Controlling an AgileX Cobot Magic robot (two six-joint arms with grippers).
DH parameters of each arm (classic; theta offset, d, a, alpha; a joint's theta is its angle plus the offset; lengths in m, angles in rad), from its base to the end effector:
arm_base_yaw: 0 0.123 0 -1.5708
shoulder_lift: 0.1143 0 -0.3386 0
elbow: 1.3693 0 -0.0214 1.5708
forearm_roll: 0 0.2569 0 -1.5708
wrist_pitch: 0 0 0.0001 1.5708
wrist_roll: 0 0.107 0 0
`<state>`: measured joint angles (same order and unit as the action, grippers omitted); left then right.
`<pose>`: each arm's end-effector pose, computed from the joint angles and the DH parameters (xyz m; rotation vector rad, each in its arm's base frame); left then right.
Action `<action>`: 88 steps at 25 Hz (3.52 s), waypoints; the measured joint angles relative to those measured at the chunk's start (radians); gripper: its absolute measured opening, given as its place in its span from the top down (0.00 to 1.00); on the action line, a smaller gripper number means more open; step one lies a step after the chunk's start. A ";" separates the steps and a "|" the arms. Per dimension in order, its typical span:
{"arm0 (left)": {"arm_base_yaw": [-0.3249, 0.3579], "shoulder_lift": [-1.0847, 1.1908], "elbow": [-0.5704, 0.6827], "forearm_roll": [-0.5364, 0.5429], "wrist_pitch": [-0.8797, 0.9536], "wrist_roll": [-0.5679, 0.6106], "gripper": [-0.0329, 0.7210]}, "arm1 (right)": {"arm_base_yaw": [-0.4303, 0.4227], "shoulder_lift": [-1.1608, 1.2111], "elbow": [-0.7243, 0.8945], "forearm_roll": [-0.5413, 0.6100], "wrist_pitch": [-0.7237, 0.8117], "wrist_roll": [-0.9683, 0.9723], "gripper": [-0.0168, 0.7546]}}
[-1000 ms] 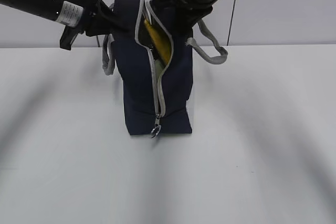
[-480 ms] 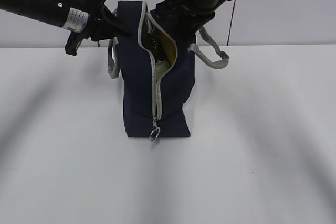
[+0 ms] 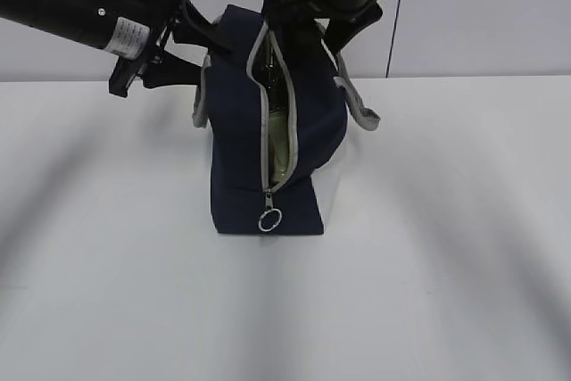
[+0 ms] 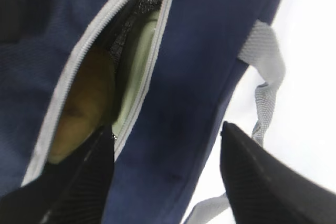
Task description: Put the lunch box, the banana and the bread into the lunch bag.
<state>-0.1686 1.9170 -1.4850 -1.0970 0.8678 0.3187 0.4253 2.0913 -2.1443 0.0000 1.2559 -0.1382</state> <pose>0.4333 -0.1475 0.3012 -0.1425 2.4731 -1.2363 0.4547 0.2059 0.3566 -0.7479 2.5837 0.0891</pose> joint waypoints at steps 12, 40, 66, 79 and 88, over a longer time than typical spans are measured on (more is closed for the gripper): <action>0.079 -0.122 -0.045 0.170 0.220 -0.028 0.38 | 0.004 -0.200 0.027 0.142 0.000 -0.103 0.34; -0.082 -0.308 -0.050 0.559 0.367 -0.124 0.39 | 0.009 -0.821 1.217 0.437 -0.660 -0.543 0.34; -0.082 -0.308 -0.050 0.606 0.367 -0.124 0.39 | 0.306 -0.619 1.586 0.365 -1.612 -0.457 0.34; -0.082 -0.308 -0.050 0.607 0.367 -0.124 0.39 | 0.306 -0.397 1.590 0.242 -1.800 -0.261 0.34; -0.082 -0.308 -0.050 0.607 0.367 -0.124 0.39 | 0.239 -0.397 1.590 -0.071 -1.793 0.036 0.34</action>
<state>-0.2503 1.6091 -1.5348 -0.4901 1.2345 0.1943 0.6638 1.6942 -0.5546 -0.0709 -0.5376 -0.1026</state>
